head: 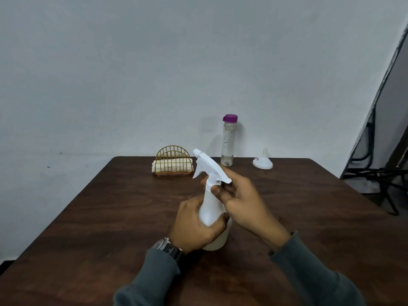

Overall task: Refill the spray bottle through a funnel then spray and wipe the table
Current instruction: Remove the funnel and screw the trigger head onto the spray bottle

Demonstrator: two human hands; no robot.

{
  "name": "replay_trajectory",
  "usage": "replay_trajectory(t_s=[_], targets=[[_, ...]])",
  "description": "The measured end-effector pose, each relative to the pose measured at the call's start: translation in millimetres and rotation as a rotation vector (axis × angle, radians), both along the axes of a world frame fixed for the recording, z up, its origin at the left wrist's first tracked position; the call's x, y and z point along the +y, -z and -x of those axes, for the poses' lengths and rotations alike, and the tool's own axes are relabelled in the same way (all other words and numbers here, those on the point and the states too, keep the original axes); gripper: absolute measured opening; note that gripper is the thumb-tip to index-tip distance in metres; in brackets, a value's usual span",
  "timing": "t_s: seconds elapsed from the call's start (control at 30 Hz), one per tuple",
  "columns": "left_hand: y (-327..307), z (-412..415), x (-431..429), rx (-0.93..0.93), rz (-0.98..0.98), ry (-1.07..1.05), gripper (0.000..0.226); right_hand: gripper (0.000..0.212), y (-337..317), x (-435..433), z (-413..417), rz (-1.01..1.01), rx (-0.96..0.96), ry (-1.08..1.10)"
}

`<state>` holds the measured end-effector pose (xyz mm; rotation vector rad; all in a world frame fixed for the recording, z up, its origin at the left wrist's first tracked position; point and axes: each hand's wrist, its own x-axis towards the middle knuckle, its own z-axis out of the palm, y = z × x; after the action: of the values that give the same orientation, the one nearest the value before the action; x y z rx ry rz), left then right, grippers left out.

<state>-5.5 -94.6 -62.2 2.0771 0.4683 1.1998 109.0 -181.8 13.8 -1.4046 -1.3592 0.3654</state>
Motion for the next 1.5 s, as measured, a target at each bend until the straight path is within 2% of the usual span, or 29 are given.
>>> replay_trajectory(t_s=[0.17, 0.27, 0.33, 0.53, 0.67, 0.83, 0.9, 1.0, 1.1, 1.2, 1.27, 1.37, 1.5], targets=[[-8, -2, -10, -0.004, 0.007, -0.057, 0.022, 0.056, 11, 10, 15, -0.061, 0.121, 0.243], [-10, -1, -9, 0.001, 0.005, -0.047, 0.020, 0.072, 11, 10, 14, -0.030, 0.127, 0.260], [-9, 1, -7, -0.002, 0.055, -0.021, 0.025, 0.083, 8, 7, 9, 0.009, 0.087, 0.181], [-7, 12, 6, 0.103, 0.207, 0.145, 0.035, 0.086, -9, 1, -4, 0.155, 0.043, -0.243], [-12, 16, 9, 0.117, 0.308, 0.249, 0.032, 0.094, -14, 3, -9, 0.209, 0.053, -0.358], [-12, 7, 3, 0.096, 0.165, 0.104, 0.030, 0.093, -7, 6, -4, 0.152, 0.062, -0.059], [-15, 2, -8, 0.069, 0.129, -0.012, 0.024, 0.086, -4, 4, 5, 0.120, 0.075, 0.096], [-20, -7, -24, 0.054, 0.081, -0.152, 0.022, 0.064, -2, 4, 15, 0.059, 0.078, 0.275], [-20, -11, -25, 0.069, 0.025, -0.229, 0.015, 0.065, 1, 7, 23, 0.011, 0.097, 0.344], [-19, -6, -14, 0.094, 0.061, -0.219, 0.030, 0.094, 5, 8, 18, -0.003, 0.166, 0.272], [-17, -2, -8, 0.096, 0.111, -0.193, 0.026, 0.112, 9, 6, 8, 0.033, 0.192, 0.115], [-14, -4, -5, 0.059, 0.163, -0.218, 0.042, 0.104, 11, 7, -5, 0.082, 0.229, -0.051], [-14, -7, -11, 0.027, 0.151, -0.212, 0.042, 0.091, 21, 19, -1, 0.033, 0.210, -0.039]])
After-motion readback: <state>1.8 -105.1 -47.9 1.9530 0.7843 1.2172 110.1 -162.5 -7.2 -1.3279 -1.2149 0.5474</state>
